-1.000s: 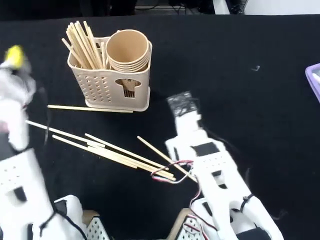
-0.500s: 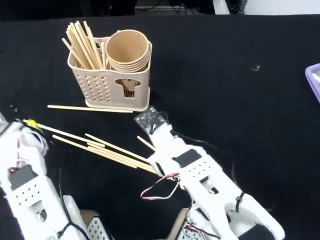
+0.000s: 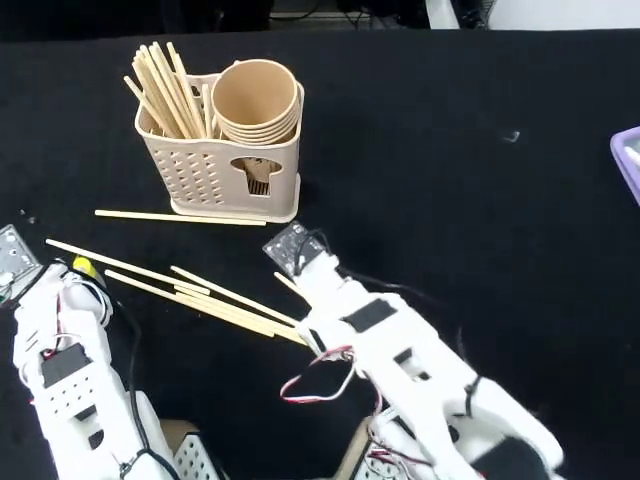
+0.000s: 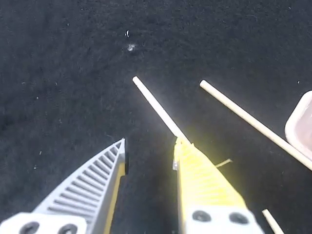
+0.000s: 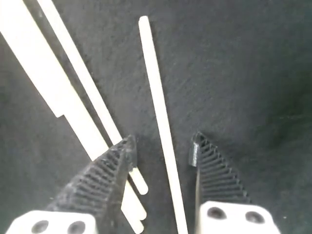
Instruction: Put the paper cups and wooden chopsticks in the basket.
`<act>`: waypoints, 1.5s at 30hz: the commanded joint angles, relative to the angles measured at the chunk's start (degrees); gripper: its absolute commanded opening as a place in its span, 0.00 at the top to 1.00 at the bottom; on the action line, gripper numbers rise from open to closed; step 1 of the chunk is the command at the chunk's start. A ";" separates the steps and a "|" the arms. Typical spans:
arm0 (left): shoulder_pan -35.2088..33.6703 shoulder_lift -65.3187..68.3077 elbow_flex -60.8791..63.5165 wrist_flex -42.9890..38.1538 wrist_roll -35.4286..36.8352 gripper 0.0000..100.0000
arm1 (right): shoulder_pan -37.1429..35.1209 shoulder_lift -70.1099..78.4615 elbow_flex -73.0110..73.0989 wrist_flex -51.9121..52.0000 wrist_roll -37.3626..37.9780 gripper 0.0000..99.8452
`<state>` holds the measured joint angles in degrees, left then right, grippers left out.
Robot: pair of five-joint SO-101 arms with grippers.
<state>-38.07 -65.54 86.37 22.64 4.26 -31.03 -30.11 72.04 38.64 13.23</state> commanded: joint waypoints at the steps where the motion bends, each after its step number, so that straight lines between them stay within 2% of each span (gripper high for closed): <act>1: 0.75 -1.05 -0.31 -1.14 -0.53 0.84 | -0.44 6.55 -6.55 2.37 1.14 0.81; 6: 0.75 -1.05 -0.31 -0.97 -0.53 0.84 | -0.35 11.47 -10.33 4.22 0.88 0.82; 7: 0.75 -1.05 -0.31 -0.97 -0.53 0.84 | -0.35 11.21 -10.24 4.13 0.88 0.85; 9: 0.75 -1.05 -0.22 -0.97 -0.53 0.84 | 0.00 10.33 -9.98 3.60 1.14 0.98; 12: 0.75 -1.05 -0.22 -0.97 -0.53 0.84 | 2.99 7.52 -8.66 2.90 1.14 0.99; 18: 0.84 -1.05 0.31 -1.32 -0.53 0.84 | 11.78 -6.90 -6.73 5.54 1.14 0.99; 22: 0.84 -1.05 0.40 -1.32 -0.53 0.84 | 12.48 -19.56 -7.69 13.01 0.70 0.99; 26: 0.84 -1.05 0.40 -1.32 -0.53 0.84 | 12.40 -32.84 -17.01 21.63 -3.52 0.99; 29: 0.84 -1.05 0.40 -1.32 -0.53 0.84 | 12.31 -39.60 -28.62 22.95 -8.26 0.99; 33: 0.84 -1.05 0.40 -1.32 -0.53 0.84 | 7.03 -39.25 -40.22 14.24 -13.80 0.99; 38: 0.84 -1.05 0.48 -1.32 -0.53 0.84 | 0.00 -31.87 -41.19 -8.70 -18.02 0.99; 45: 0.84 -1.05 0.48 -1.32 -0.53 0.84 | -1.67 -12.53 -43.03 -38.07 -18.20 0.99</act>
<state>-38.07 -65.54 87.25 22.46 4.26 -31.82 -49.71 33.27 12.44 -4.44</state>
